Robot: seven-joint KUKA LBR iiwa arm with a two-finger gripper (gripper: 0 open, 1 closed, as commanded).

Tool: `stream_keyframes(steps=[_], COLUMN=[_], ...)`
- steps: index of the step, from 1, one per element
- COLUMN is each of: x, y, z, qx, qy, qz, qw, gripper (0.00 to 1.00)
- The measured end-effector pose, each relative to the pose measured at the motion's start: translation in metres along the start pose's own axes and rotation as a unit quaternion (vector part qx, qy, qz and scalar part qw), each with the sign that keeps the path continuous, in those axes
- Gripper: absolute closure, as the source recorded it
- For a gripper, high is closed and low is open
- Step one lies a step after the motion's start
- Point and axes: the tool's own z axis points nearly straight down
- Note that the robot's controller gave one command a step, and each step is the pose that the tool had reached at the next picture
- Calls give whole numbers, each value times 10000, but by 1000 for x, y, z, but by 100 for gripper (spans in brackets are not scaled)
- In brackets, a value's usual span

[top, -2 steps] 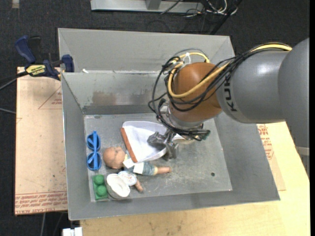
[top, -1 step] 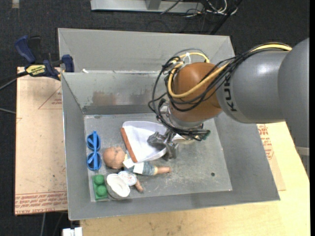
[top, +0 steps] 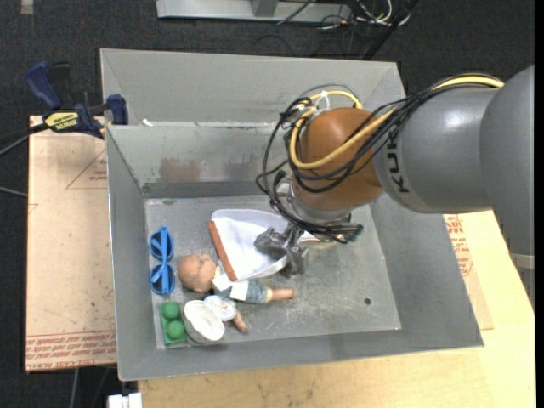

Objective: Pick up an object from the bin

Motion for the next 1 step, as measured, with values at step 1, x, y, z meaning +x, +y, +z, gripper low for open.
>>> stream_keyframes(steps=[1], x=[0], y=[0], z=[0], qx=[0], qy=[0], qz=[0], qw=[10000], gripper=[100])
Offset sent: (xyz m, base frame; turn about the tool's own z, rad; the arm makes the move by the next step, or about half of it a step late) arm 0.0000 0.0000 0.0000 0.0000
